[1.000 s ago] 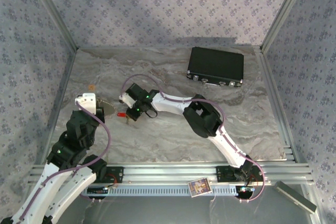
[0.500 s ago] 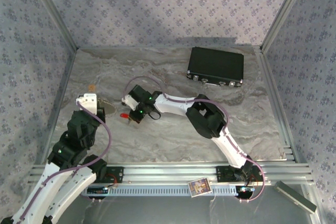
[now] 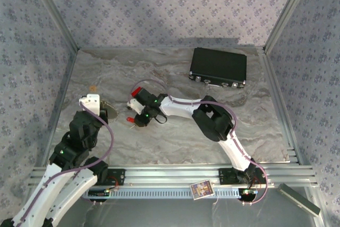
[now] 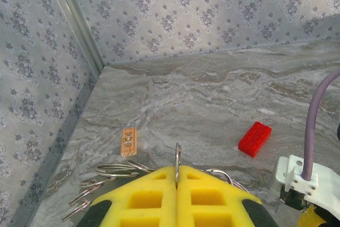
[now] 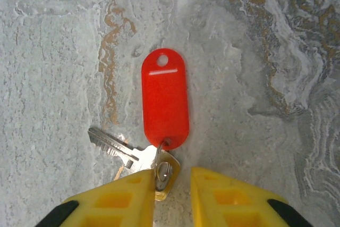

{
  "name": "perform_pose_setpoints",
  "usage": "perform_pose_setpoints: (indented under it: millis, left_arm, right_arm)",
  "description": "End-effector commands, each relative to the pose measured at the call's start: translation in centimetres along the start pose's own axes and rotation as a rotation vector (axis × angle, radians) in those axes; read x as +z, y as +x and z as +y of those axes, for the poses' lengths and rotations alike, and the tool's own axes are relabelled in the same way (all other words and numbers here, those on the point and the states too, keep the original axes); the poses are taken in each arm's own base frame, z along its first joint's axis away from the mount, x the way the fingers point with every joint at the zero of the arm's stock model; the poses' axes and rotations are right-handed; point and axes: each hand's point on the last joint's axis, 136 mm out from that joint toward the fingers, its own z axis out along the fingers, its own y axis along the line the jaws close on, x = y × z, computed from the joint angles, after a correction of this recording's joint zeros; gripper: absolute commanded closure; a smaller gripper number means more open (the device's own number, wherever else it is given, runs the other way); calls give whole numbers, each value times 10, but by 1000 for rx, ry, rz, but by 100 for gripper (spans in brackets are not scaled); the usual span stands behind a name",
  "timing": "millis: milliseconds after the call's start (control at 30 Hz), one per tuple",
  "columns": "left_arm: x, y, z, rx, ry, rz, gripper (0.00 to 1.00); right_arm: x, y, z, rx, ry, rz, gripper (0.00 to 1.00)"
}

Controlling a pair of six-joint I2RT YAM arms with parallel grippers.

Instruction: Put the keys on the keyring

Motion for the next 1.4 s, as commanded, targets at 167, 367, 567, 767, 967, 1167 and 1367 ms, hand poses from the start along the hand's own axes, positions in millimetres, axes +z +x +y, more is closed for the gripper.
perform_pose_setpoints:
  millis: [167, 367, 567, 767, 967, 1167, 1367]
  left_arm:
    - [0, -11, -4, -38, 22, -40, 100]
    - [1, -11, -6, -36, 30, -39, 100]
    - [1, -12, -7, -36, 34, -40, 100]
    - [2, -11, -7, -37, 34, -39, 100]
    - [2, -11, -7, -37, 37, -38, 100]
    - [2, -12, -8, -37, 41, -41, 100]
    - [2, -12, -8, -36, 43, -40, 100]
  right_arm:
    - [-7, -18, 0, 7, -4, -44, 76]
    - [-4, -19, 1, 10, -11, -43, 83]
    - [-1, -19, 1, 10, -17, -35, 90]
    - [-3, -19, 0, 19, -11, -32, 81]
    - [2, -16, 1, 24, -20, -20, 78]
    - [5, -14, 2, 31, -31, -8, 82]
    - [0, -17, 1, 24, -23, -15, 94]
